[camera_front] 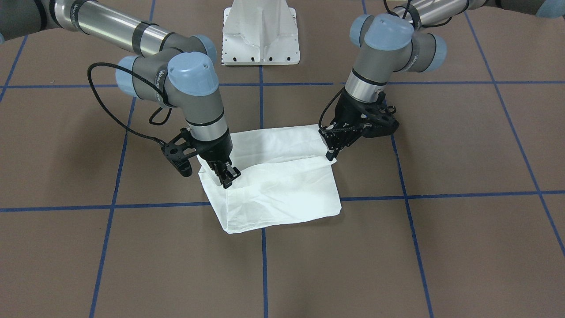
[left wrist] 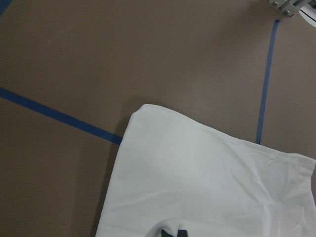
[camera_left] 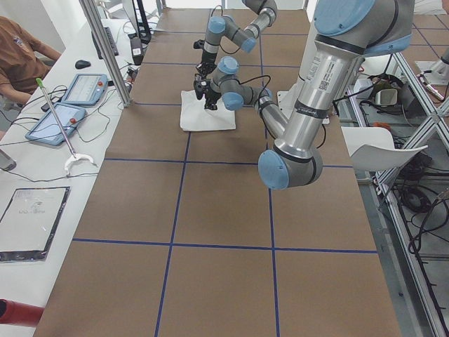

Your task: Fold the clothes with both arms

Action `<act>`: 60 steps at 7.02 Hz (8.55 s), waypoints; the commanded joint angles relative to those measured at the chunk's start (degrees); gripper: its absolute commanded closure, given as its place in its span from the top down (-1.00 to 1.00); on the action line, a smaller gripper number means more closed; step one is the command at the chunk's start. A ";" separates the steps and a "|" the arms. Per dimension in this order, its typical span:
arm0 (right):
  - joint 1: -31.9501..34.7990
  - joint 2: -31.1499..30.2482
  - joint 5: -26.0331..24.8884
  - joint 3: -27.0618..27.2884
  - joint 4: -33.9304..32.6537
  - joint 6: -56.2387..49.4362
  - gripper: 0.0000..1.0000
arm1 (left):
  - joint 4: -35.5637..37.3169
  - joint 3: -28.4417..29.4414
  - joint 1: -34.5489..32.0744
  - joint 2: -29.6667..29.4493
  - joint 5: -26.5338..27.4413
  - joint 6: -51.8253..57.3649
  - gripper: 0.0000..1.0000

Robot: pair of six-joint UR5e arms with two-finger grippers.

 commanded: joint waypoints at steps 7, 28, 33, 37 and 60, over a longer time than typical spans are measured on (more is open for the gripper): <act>7.22 5.81 6.95 -12.89 5.22 -11.25 1.00 | -12.24 20.96 -8.24 -7.86 -0.06 5.47 0.01; 53.92 -44.11 31.41 19.45 -25.63 -118.96 1.00 | -5.76 7.80 -55.54 31.69 -38.11 93.38 1.00; 53.31 -43.76 31.41 19.63 -25.63 -118.87 1.00 | -5.84 7.88 -55.46 31.61 -37.50 90.39 1.00; 53.13 -43.76 31.50 19.63 -25.63 -118.78 1.00 | -5.84 8.06 -55.37 31.70 -37.67 90.30 1.00; 51.63 -43.15 33.61 12.86 -22.21 -118.52 1.00 | -7.69 0.76 -53.70 33.28 -35.74 85.56 1.00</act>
